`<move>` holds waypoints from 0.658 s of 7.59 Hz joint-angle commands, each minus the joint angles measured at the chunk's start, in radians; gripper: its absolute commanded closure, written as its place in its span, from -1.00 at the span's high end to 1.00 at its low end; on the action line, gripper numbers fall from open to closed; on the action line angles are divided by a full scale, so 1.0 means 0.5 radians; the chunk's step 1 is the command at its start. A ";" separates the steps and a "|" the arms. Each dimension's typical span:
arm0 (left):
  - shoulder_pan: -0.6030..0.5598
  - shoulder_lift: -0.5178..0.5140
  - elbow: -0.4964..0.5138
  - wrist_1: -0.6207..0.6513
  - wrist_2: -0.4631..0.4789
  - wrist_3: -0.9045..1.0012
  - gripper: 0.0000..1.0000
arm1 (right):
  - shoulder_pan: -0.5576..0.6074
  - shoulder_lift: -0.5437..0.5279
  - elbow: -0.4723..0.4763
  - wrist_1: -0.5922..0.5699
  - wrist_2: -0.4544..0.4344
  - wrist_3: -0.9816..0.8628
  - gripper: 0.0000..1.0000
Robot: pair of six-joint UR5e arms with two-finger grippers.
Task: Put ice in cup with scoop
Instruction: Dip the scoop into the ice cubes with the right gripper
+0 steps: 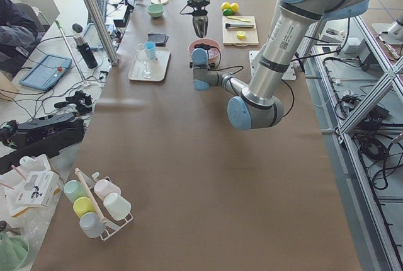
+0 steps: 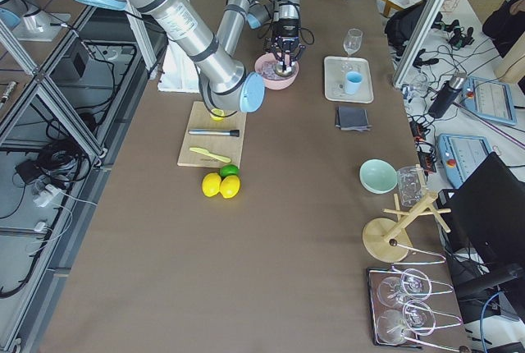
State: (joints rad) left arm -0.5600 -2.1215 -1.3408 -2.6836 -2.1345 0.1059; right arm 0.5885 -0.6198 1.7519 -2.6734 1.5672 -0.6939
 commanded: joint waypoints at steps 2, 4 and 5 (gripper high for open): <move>0.000 0.000 0.003 -0.011 0.004 -0.003 0.97 | -0.173 0.070 -0.233 -0.019 -0.057 0.197 -1.00; 0.000 0.000 0.006 -0.011 0.004 0.000 0.97 | -0.183 0.098 -0.292 -0.019 -0.060 0.201 -1.00; 0.000 0.000 0.006 -0.011 0.001 -0.003 0.97 | -0.183 0.101 -0.346 -0.007 -0.063 0.204 -1.00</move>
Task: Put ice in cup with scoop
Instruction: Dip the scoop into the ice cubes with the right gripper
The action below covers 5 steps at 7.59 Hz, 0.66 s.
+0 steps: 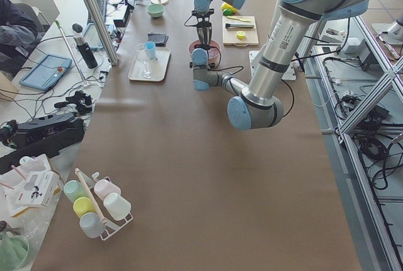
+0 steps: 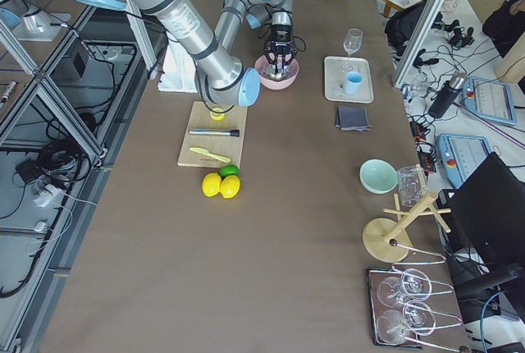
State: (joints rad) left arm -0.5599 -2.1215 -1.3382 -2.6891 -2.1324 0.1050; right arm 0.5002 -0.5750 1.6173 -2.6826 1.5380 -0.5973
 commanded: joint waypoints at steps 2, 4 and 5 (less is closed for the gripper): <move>0.000 0.000 0.001 -0.003 -0.003 -0.001 0.97 | -0.006 0.021 -0.154 0.100 0.004 0.035 -1.00; 0.000 0.000 0.001 -0.003 0.000 -0.001 0.97 | -0.006 0.039 -0.197 0.113 0.013 0.038 -1.00; 0.000 0.000 0.001 -0.003 0.000 -0.001 0.97 | -0.006 0.039 -0.219 0.140 0.013 0.059 -1.00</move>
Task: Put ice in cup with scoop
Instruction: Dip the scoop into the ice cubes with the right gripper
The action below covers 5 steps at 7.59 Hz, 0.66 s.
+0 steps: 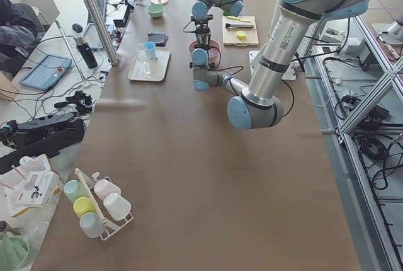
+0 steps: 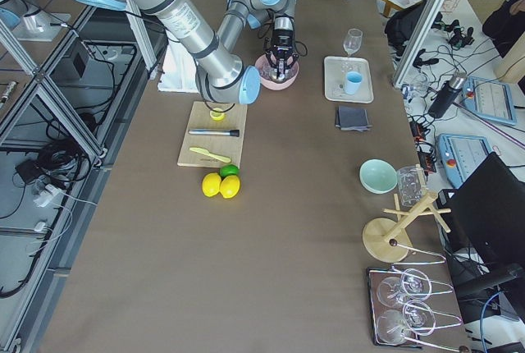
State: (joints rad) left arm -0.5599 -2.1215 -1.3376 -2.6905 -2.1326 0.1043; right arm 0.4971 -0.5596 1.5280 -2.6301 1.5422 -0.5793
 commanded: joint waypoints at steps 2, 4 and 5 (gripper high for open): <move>0.000 0.000 0.000 0.000 0.001 0.003 0.97 | 0.000 0.054 -0.175 0.158 0.014 0.036 -1.00; 0.000 0.000 0.000 0.003 0.004 0.003 0.97 | 0.000 0.073 -0.233 0.235 0.017 0.039 -1.00; 0.000 0.000 0.003 0.003 0.004 0.003 0.97 | 0.000 0.070 -0.249 0.277 0.020 0.048 -1.00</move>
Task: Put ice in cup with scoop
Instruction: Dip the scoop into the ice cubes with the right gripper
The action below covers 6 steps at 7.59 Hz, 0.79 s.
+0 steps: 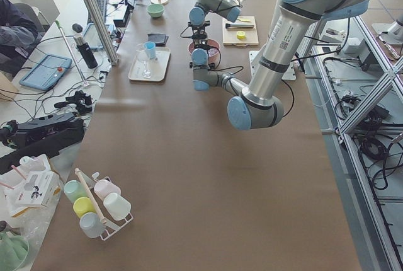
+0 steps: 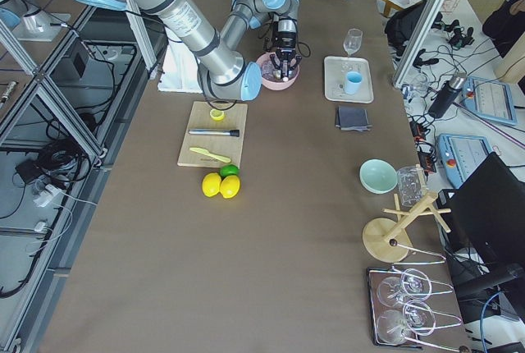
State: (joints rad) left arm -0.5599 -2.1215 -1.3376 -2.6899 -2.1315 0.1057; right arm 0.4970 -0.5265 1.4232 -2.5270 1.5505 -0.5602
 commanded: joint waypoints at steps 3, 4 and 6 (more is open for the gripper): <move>0.000 0.000 0.003 0.008 0.002 0.000 0.97 | -0.003 -0.057 -0.009 0.246 0.086 0.150 -1.00; 0.000 0.000 0.003 0.008 0.002 0.003 0.97 | -0.003 -0.082 0.010 0.301 0.090 0.184 -1.00; 0.003 0.000 0.003 0.011 0.008 0.003 0.97 | -0.003 -0.155 0.068 0.405 0.114 0.294 -1.00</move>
State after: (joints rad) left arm -0.5599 -2.1216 -1.3361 -2.6860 -2.1298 0.1071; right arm 0.4957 -0.5718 1.4303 -2.3721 1.5976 -0.4607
